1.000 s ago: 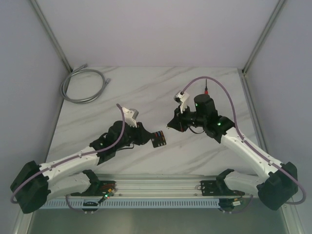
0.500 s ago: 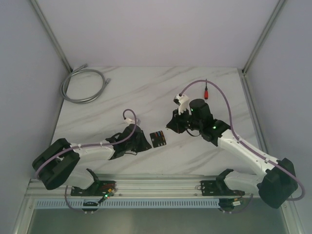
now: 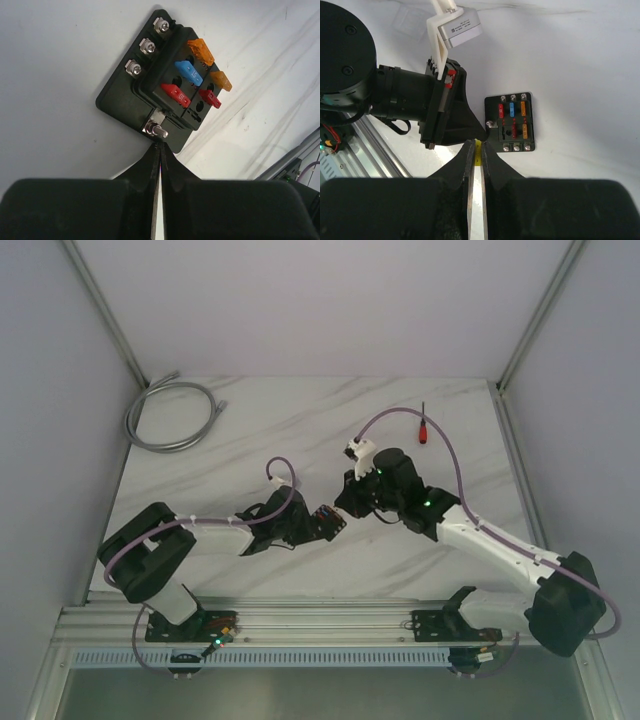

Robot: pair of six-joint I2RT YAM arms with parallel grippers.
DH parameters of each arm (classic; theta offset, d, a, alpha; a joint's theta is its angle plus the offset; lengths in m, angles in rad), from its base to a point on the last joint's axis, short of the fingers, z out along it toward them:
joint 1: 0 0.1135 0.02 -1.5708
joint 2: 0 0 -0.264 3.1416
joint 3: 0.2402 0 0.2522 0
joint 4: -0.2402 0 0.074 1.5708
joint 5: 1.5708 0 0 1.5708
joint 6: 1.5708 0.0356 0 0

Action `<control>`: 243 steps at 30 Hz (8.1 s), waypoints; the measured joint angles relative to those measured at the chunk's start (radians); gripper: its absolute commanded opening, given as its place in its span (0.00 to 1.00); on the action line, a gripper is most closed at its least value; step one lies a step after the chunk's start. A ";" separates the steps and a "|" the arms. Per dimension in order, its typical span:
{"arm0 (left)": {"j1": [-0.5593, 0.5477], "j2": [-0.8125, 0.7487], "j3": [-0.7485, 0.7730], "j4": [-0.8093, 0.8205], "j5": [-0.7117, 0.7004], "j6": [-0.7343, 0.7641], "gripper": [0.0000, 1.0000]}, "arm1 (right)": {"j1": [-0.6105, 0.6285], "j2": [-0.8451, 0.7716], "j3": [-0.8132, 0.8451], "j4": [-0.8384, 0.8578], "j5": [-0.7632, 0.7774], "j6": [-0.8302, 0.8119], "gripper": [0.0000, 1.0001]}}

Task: Snap on the fuse box
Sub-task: Install the fuse at the fuse box base.

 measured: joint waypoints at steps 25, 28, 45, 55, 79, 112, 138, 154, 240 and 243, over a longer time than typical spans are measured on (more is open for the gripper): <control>0.046 -0.161 -0.057 -0.041 -0.055 -0.013 0.41 | 0.213 0.285 0.041 -0.040 0.312 -0.106 0.00; 0.070 -0.225 -0.077 -0.062 -0.071 -0.013 0.48 | 0.223 0.302 0.043 -0.021 0.339 -0.106 0.00; 0.153 -0.344 -0.124 -0.168 -0.129 0.013 0.77 | 0.230 0.376 0.042 0.092 0.408 -0.115 0.00; 0.158 -0.345 -0.124 -0.187 -0.132 0.014 0.81 | 0.230 0.391 0.038 0.099 0.429 -0.132 0.00; 0.161 -0.345 -0.124 -0.188 -0.132 0.013 0.85 | 0.236 0.370 -0.021 0.146 0.435 -0.134 0.00; 0.161 -0.345 -0.125 -0.188 -0.132 0.013 0.85 | 0.239 0.360 -0.070 0.238 0.426 -0.178 0.00; 0.161 -0.345 -0.125 -0.188 -0.132 0.013 0.86 | 0.269 0.345 -0.084 0.241 0.426 -0.181 0.18; 0.161 -0.345 -0.125 -0.188 -0.132 0.013 0.86 | 0.272 0.352 -0.088 0.217 0.407 -0.181 0.14; 0.227 -0.443 -0.181 -0.223 -0.150 0.017 0.88 | 0.246 0.467 0.289 -0.300 0.362 -0.106 0.14; 0.243 -0.470 -0.190 -0.237 -0.150 0.017 0.88 | 0.239 0.492 0.306 -0.314 0.360 -0.105 0.14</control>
